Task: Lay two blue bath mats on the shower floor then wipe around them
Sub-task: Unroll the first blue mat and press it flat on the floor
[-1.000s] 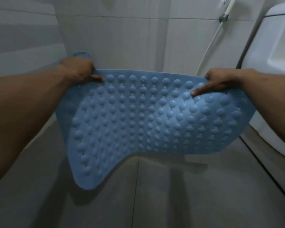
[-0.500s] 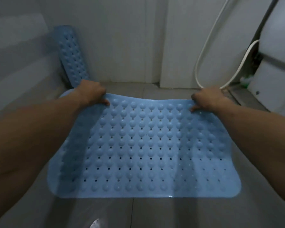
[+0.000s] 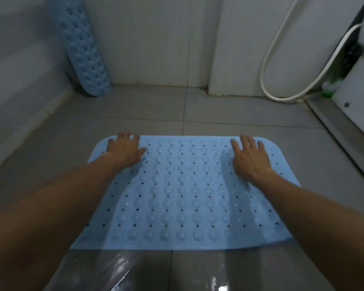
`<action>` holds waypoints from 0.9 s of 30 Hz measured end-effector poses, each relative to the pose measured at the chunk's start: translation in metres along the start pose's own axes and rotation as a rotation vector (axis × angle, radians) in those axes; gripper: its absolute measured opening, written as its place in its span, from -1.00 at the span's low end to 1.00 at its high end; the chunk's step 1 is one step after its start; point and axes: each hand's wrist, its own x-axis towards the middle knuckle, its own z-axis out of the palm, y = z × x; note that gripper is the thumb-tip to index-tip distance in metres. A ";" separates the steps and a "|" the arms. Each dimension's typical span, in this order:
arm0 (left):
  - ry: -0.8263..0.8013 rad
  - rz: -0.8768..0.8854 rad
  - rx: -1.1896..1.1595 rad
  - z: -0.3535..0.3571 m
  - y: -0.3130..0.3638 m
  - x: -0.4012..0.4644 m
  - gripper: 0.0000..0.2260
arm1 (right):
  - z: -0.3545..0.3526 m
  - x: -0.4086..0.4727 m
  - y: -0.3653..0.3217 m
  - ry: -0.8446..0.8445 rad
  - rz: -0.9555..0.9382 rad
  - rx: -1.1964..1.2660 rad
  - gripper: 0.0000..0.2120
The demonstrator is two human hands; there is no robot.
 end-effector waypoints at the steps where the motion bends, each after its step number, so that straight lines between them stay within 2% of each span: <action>1: -0.063 -0.036 -0.063 0.012 0.005 -0.009 -0.40 | 0.010 -0.010 -0.013 -0.056 -0.005 0.113 -0.39; 4: -0.197 -0.094 -0.202 0.053 0.017 -0.036 -0.30 | 0.038 -0.038 -0.053 -0.222 0.038 0.323 -0.38; 7: -0.230 -0.101 -0.276 0.086 0.024 -0.059 -0.28 | 0.053 -0.052 -0.074 -0.294 0.147 0.357 -0.39; 19: -0.166 -0.054 -0.288 0.100 0.021 -0.037 -0.27 | 0.070 -0.043 -0.083 -0.126 0.263 0.360 -0.39; 27: -0.002 -0.035 -0.282 0.097 0.041 0.038 -0.26 | 0.078 0.024 -0.062 -0.079 0.297 0.383 -0.40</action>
